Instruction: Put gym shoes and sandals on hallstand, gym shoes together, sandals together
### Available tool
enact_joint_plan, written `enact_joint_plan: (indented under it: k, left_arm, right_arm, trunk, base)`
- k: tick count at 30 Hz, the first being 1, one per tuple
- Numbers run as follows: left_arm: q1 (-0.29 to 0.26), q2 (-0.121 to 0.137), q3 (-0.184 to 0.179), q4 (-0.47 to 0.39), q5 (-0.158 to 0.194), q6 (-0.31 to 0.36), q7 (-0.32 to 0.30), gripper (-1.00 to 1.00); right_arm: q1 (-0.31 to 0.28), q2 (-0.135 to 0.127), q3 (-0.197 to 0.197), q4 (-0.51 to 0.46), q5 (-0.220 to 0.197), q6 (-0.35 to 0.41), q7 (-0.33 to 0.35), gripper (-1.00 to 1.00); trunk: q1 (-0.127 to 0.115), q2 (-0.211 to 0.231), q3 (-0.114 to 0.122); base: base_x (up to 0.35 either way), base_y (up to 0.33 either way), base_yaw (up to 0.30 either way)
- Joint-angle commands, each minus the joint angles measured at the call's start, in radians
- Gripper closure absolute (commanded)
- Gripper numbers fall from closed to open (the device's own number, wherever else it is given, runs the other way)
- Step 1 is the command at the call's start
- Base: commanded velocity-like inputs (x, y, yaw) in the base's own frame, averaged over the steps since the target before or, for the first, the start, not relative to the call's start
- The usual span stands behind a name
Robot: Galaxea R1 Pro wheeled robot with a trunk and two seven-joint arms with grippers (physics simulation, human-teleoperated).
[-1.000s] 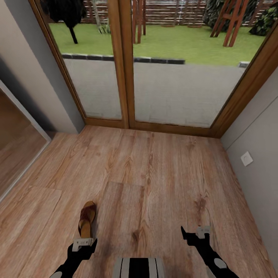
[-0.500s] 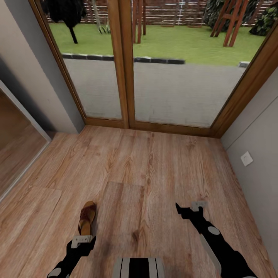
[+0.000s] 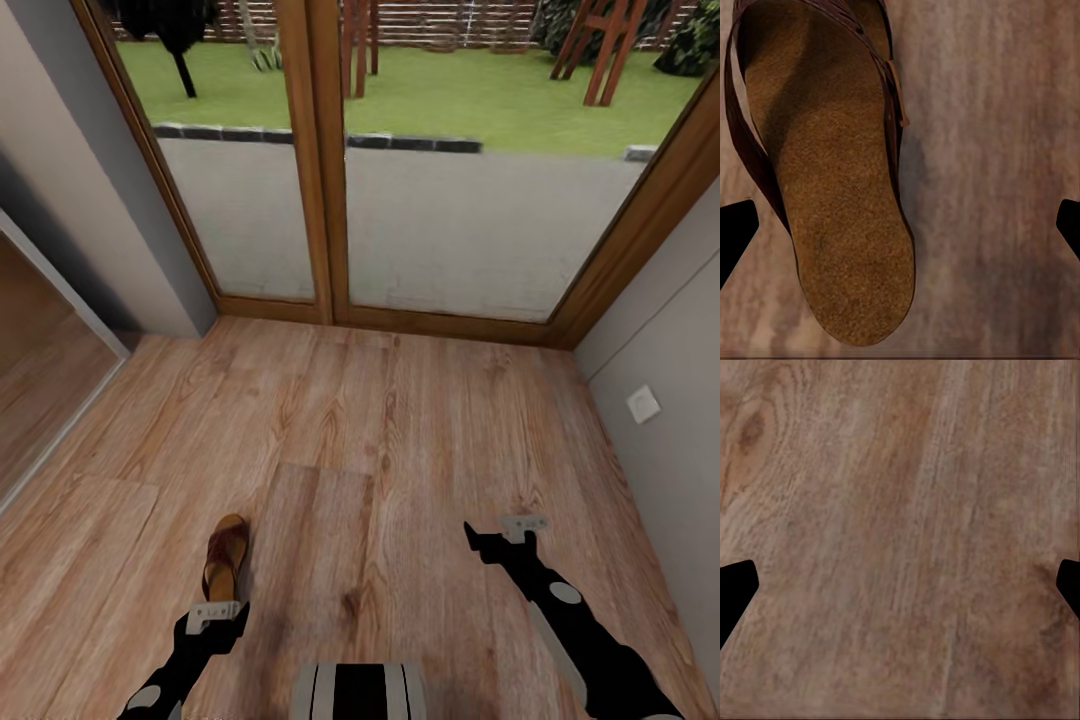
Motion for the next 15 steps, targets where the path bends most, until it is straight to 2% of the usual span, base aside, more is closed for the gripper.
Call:
enact_joint_plan:
  k: [1,15]
  left_arm:
    - [-0.001,-0.001,0.009,0.000,-0.009,-0.004,-0.006,-1.00]
    - [-0.001,0.003,0.010,-0.002,-0.007,-0.006,-0.005,-1.00]
  right_arm:
    - [0.000,-0.007,0.002,-0.001,-0.011,0.003,0.001,-1.00]
    - [0.000,-0.017,0.003,0.000,-0.012,0.001,0.002,-1.00]
  trunk:
    - [0.000,-0.001,-0.005]
    - [0.001,-0.001,-0.008]
  base:
    - [0.000,0.000,0.000]
    - [0.000,0.000,0.000]
